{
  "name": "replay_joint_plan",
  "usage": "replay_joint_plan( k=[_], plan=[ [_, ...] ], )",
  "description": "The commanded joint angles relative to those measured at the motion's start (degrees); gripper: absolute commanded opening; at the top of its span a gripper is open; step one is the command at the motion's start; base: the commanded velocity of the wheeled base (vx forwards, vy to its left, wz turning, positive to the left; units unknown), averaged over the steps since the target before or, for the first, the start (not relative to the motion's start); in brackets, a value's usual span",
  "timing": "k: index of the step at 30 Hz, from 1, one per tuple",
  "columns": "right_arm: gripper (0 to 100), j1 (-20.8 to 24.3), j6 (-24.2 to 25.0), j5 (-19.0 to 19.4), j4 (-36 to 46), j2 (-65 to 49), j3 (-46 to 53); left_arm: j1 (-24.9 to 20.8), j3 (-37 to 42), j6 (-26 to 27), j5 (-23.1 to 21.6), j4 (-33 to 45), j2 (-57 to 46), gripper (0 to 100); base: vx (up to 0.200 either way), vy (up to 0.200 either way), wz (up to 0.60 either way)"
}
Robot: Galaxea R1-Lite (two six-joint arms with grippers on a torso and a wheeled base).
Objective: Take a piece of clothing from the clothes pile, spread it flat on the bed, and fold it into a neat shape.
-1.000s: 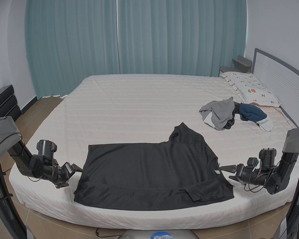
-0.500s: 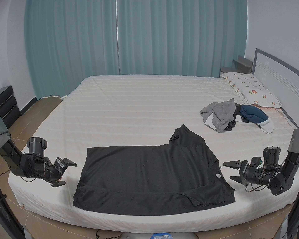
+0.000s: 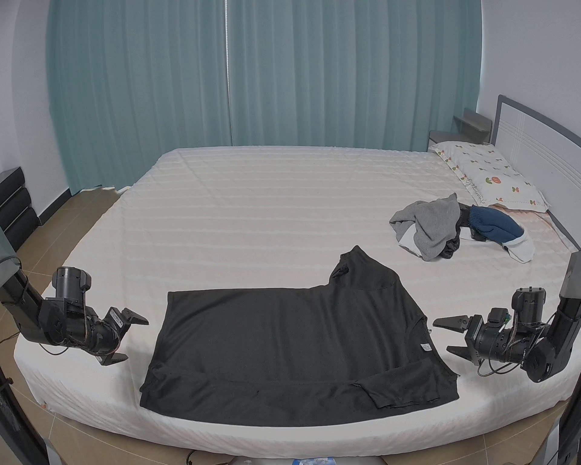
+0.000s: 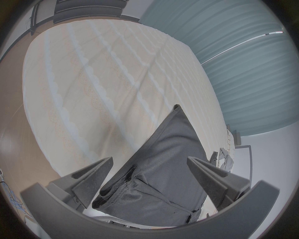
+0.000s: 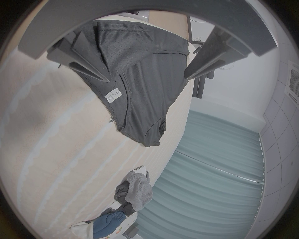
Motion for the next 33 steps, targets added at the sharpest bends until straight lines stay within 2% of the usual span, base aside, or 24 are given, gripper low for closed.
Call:
replay_joint_plan(
  k=[1,5,20,26,33],
  plan=[
    [100,0.0,-0.08,0.03,-0.02,0.21,0.01,0.15,-0.23,-0.11,-0.08,0.01,0.49,100,0.0,0.2,0.0],
    [100,0.0,-0.08,-0.06,-0.02,0.21,0.01,0.24,-0.32,-0.11,-0.08,-0.08,0.93,100,0.0,0.2,0.0],
    [100,0.09,-0.08,0.03,-0.02,0.04,0.27,-0.02,-0.49,-2.22,-0.08,-0.69,1.19,100,0.0,0.0,0.0],
    [100,0.09,-0.17,0.03,-0.02,-0.05,0.27,-2.66,-0.58,-2.48,0.01,-0.6,0.57,100,0.2,0.0,0.0],
    [100,0.09,-0.26,0.03,-0.02,0.12,0.27,-3.19,-5.24,-2.3,0.1,0.01,0.93,100,0.0,0.0,0.0]
  ],
)
